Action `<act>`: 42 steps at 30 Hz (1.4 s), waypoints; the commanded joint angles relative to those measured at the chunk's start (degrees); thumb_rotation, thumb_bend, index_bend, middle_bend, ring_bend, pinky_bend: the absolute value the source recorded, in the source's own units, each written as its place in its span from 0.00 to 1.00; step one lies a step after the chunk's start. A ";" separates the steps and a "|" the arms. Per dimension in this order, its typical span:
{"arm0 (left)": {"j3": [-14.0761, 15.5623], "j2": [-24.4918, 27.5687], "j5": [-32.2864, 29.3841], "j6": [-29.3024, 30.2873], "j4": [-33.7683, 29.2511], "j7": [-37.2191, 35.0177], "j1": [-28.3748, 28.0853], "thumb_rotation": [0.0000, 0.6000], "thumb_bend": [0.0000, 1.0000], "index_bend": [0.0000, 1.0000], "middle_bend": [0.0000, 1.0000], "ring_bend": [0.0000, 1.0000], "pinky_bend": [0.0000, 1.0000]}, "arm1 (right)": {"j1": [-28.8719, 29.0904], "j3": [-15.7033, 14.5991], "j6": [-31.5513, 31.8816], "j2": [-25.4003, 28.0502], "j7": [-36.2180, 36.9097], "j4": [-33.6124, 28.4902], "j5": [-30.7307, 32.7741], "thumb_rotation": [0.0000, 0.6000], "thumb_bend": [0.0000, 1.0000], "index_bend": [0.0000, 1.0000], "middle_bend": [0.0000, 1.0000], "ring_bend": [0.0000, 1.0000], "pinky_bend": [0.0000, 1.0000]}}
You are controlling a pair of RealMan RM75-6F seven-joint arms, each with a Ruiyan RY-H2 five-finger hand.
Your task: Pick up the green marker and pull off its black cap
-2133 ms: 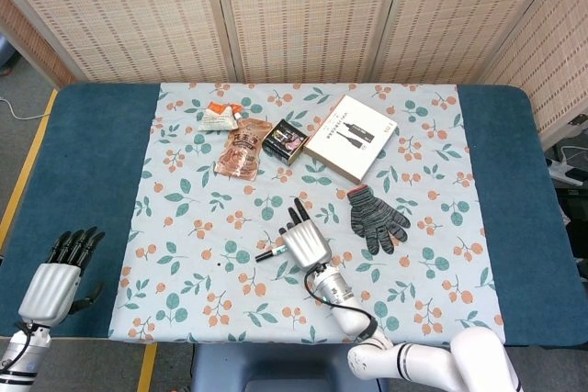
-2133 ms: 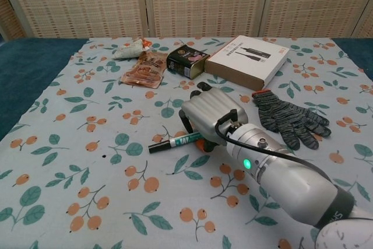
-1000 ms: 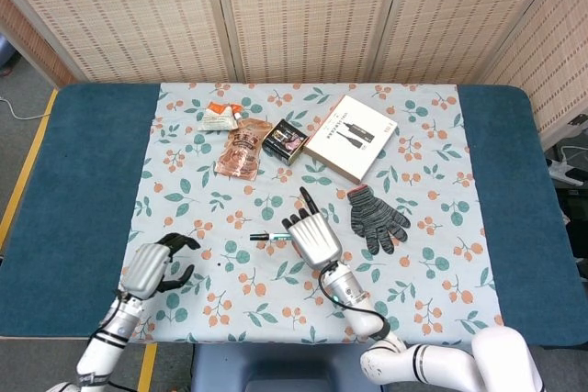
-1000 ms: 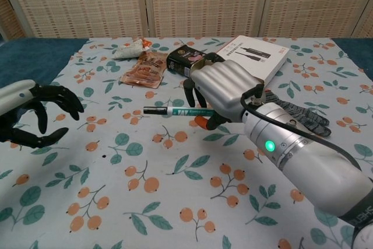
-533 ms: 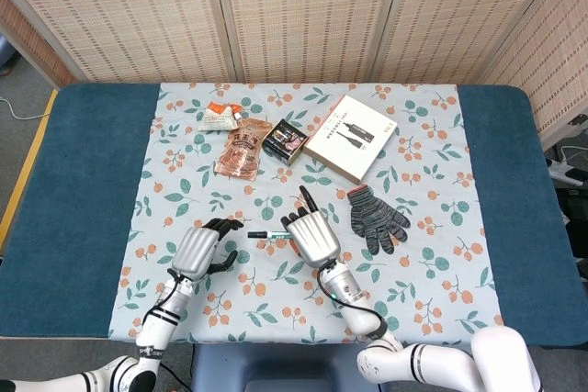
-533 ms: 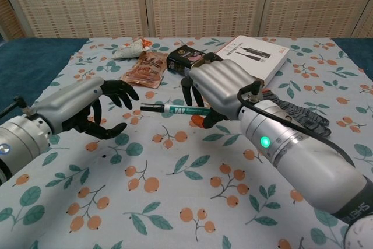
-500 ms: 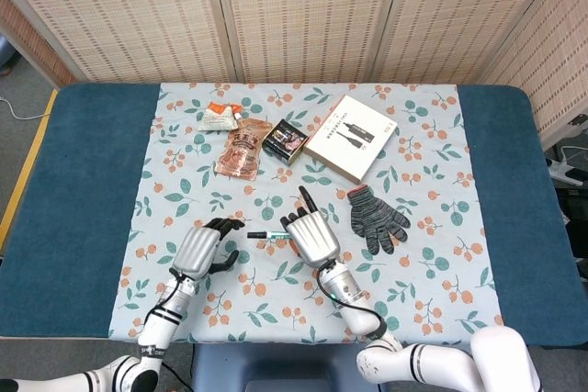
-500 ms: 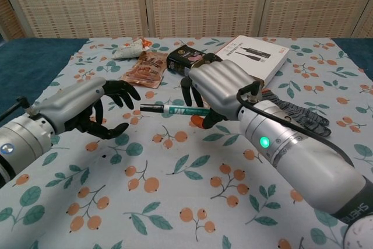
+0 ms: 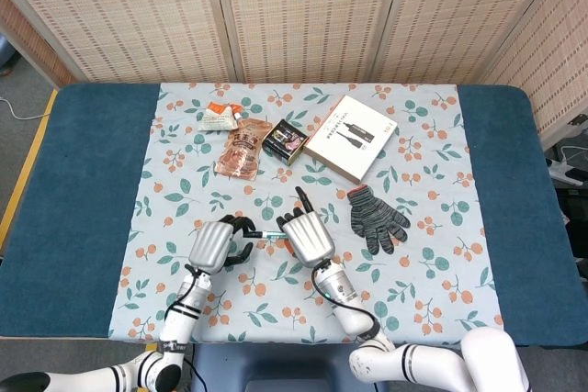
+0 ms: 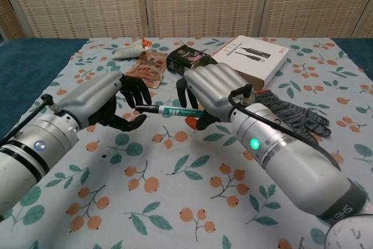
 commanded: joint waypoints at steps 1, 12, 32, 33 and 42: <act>-0.12 -0.83 -0.26 -0.12 1.18 -0.66 -0.44 1.00 0.37 0.45 0.49 0.40 0.69 | 0.04 0.22 -0.18 -0.30 0.29 0.26 0.38 1.00 0.32 0.98 0.81 0.44 0.02; -0.27 -2.00 -0.30 0.21 3.34 -2.93 -1.30 1.00 0.37 0.47 0.51 0.41 0.70 | 0.20 0.14 -0.19 -0.89 0.62 0.32 0.51 1.00 0.32 0.98 0.81 0.44 0.02; -0.29 -2.95 -0.17 2.55 3.74 -2.95 -1.35 1.00 0.49 0.66 0.72 0.56 0.77 | 0.44 0.32 0.16 -1.62 0.01 -0.14 0.57 1.00 0.32 0.98 0.81 0.44 0.02; -0.37 -3.28 -0.10 3.00 4.02 -2.86 -1.32 1.00 0.52 0.68 0.74 0.58 0.78 | 0.46 0.38 0.16 -1.67 0.09 -0.14 0.59 1.00 0.32 0.98 0.81 0.44 0.02; -0.79 -4.87 0.36 5.06 6.11 -2.68 -1.34 1.00 0.68 0.79 0.86 0.67 0.83 | 0.47 0.63 0.36 -1.44 0.13 -0.61 0.64 1.00 0.32 0.98 0.81 0.44 0.02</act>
